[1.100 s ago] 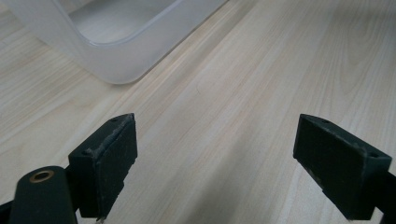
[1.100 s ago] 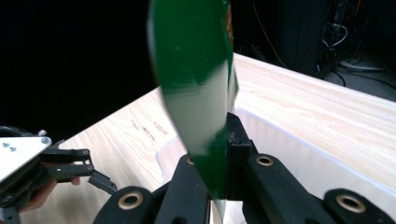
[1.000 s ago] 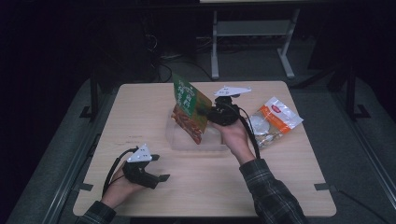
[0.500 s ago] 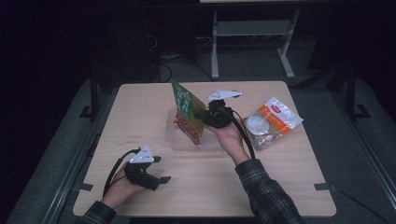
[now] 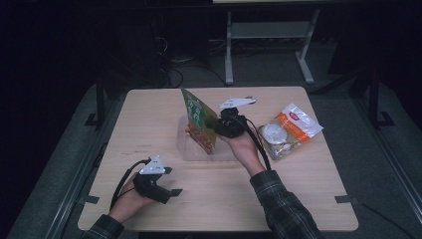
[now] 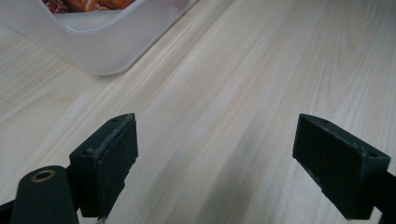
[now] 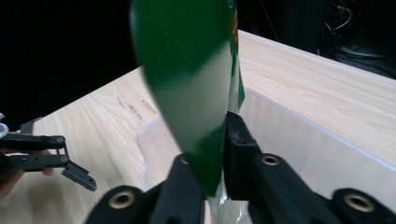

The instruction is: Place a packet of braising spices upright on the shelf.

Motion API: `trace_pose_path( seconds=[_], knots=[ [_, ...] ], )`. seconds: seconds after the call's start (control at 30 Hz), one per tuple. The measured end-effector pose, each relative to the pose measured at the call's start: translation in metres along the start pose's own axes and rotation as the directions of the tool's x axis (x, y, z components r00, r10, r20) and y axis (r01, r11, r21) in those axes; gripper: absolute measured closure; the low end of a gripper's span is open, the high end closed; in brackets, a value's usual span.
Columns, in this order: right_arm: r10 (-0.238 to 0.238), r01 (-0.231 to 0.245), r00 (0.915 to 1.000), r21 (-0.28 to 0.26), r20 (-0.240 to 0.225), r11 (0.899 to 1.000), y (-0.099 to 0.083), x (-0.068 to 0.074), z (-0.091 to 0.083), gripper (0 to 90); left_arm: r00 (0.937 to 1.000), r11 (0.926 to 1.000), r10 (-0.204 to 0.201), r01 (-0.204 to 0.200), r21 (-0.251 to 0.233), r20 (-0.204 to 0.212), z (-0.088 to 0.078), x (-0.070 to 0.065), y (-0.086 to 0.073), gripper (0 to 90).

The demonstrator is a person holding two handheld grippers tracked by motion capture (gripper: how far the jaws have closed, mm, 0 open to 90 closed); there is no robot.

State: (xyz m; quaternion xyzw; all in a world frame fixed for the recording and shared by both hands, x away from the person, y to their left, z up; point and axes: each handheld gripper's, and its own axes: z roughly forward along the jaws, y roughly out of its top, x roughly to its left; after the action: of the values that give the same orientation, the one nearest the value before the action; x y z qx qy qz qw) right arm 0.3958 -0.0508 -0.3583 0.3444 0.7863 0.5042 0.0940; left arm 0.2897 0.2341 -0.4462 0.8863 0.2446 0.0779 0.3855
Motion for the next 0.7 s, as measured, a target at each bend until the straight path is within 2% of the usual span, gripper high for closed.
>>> trace_pose_path(
  seconds=[0.2,0.3,0.47,0.5,0.6,0.7],
  knots=[
    [-0.006,0.006,1.0000,-0.003,-0.008,1.000,-0.001,0.005,-0.003,60.1,1.0000,0.9999,-0.009,0.009,0.004,0.000,-0.001,0.000,0.000,13.7],
    [-0.018,0.019,0.9995,0.012,-0.025,1.000,-0.002,0.008,-0.006,47.8,1.0000,1.0000,0.002,-0.002,0.004,-0.003,0.000,0.000,0.000,13.7],
    [-0.034,0.035,0.9983,0.020,-0.048,0.999,-0.007,0.012,-0.013,40.6,1.0000,1.0000,-0.006,0.006,-0.003,-0.003,0.001,0.000,0.000,13.7],
    [-0.047,0.048,0.9973,0.024,-0.056,0.999,-0.010,0.014,-0.018,38.9,1.0000,1.0000,0.001,-0.001,0.008,-0.005,0.000,0.000,0.000,13.7],
    [-0.061,0.063,0.9966,0.029,-0.055,0.998,-0.013,0.016,-0.022,36.8,0.9999,0.9999,-0.010,0.010,0.001,-0.004,0.001,-0.001,0.000,13.7],
    [-0.070,0.071,0.9964,0.027,-0.049,0.997,-0.018,0.019,-0.031,33.9,1.0000,1.0000,0.000,0.000,0.007,-0.006,0.001,-0.001,0.000,13.7]
  ],
)
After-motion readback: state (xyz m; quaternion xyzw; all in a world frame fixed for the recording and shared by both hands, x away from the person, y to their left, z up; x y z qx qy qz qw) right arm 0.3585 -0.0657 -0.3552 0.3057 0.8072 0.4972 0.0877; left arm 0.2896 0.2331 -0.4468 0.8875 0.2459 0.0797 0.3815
